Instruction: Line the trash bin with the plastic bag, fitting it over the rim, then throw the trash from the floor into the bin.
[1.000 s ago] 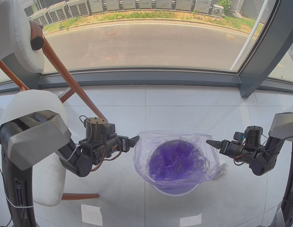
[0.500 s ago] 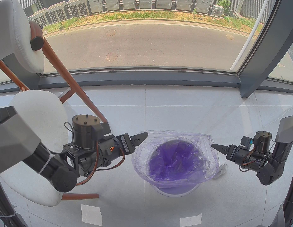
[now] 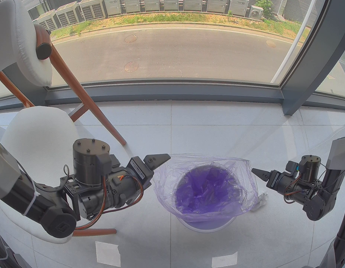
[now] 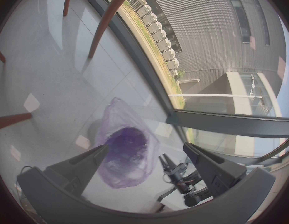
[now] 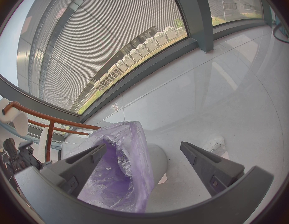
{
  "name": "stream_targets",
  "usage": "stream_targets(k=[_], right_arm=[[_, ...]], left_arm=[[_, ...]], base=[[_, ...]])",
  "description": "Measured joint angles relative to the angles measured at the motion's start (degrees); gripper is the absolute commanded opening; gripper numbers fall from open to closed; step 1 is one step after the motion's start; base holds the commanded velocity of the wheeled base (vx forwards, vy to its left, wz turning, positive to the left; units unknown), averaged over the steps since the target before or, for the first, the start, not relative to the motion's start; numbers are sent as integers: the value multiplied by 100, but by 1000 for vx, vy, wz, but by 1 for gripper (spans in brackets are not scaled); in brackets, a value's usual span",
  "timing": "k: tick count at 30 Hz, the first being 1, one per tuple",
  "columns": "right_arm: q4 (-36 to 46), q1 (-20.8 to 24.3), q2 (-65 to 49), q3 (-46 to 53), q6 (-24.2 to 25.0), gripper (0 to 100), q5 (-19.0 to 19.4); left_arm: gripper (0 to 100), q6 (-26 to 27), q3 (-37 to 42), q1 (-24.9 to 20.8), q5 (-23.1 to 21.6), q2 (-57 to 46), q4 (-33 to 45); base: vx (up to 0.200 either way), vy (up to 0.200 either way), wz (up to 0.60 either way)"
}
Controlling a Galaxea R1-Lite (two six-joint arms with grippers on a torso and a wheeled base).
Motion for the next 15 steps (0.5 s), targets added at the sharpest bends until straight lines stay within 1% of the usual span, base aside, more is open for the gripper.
stream_targets(k=[3, 6, 8, 11, 15], right_arm=[[6, 68, -12, 2, -4, 100, -96], [6, 149, -11, -6, -22, 100, -193], [2, 204, 7, -55, -83, 100, -241], [-5, 276, 63, -196, -272, 100, -294], [-18, 333, 187, -355, -545, 100, -332]], left_arm=[[100, 441, 45, 6, 38, -61, 490], [100, 1237, 91, -35, 77, -105, 1124], [100, 1629, 127, -90, 96, -105, 1563], [100, 1949, 130, -168, 115, -16, 1905], [100, 2125, -71, -234, 134, 308, 1932]], base=[[0, 0, 0], [0, 0, 0], [0, 0, 0], [0, 0, 0], [0, 0, 0]])
